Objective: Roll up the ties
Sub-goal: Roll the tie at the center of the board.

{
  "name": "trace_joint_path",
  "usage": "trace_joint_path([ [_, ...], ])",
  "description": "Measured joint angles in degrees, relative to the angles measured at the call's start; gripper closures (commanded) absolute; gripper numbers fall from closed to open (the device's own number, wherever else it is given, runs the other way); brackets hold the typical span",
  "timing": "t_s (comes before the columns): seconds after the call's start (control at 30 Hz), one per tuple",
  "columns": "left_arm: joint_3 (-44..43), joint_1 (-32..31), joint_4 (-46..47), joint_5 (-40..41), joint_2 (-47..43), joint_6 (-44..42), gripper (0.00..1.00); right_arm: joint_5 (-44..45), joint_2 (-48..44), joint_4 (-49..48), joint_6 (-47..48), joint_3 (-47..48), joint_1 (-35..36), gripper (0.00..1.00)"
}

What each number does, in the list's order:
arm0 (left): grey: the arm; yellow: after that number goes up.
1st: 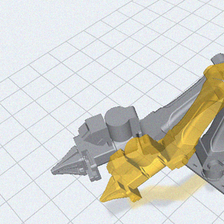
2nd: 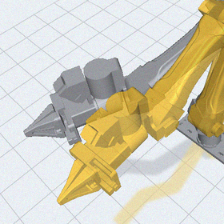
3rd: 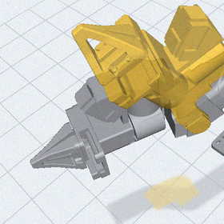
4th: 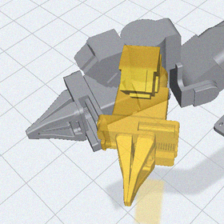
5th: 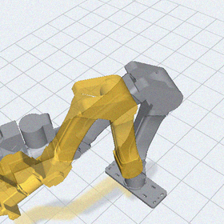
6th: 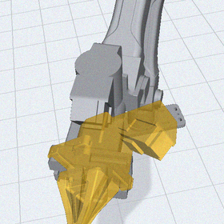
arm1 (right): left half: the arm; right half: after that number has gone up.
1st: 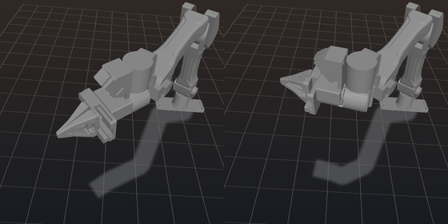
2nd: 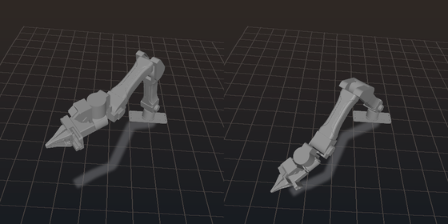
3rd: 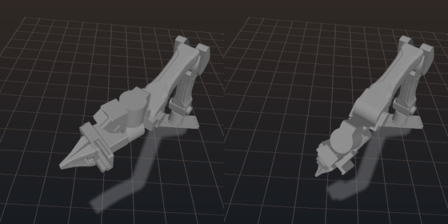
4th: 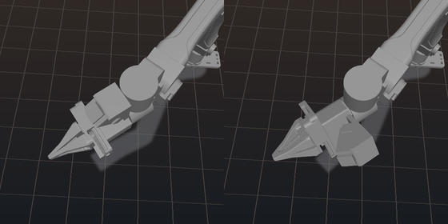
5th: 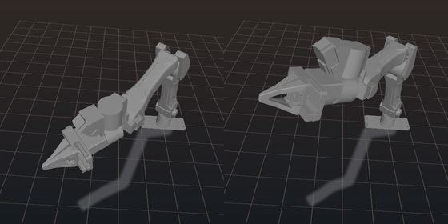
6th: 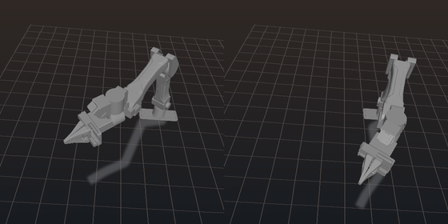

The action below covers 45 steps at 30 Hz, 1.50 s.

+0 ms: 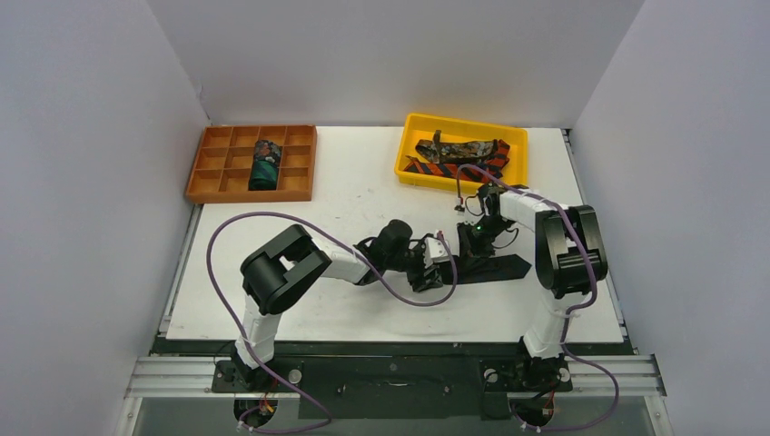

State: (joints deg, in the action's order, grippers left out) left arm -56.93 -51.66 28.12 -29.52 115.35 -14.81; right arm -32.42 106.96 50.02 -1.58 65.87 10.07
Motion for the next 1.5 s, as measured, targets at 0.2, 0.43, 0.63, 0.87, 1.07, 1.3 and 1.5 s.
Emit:
trace_joint_path([
  [0.2,-0.5,0.0,2.8,-1.5,1.6,1.0,0.37,2.2,1.6,1.6,0.3,1.6,1.6,1.0],
  [0.43,-1.0,0.0,6.2,-3.8,2.6,4.7,0.26,2.8,2.5,2.8,0.5,2.8,2.6,1.0],
  [0.63,-1.0,0.0,10.9,-4.7,2.7,10.4,0.3,2.4,2.7,2.8,-0.7,2.9,2.7,1.0],
  [0.87,-1.5,0.2,14.2,-2.4,5.4,12.5,0.72,-0.5,3.4,2.4,-2.4,2.6,2.8,1.0],
  [1.07,-0.4,0.6,14.4,-2.5,5.2,7.8,0.91,-1.4,3.4,2.6,-1.3,2.9,2.6,0.93],
  [1.3,1.1,1.4,14.6,-2.4,4.4,5.1,1.0,-3.3,1.7,2.8,2.7,3.1,-0.9,0.92],
  [1.5,0.9,2.2,14.0,-3.1,4.4,5.5,1.0,-3.9,-0.5,2.5,3.4,0.0,-2.7,0.98],
])
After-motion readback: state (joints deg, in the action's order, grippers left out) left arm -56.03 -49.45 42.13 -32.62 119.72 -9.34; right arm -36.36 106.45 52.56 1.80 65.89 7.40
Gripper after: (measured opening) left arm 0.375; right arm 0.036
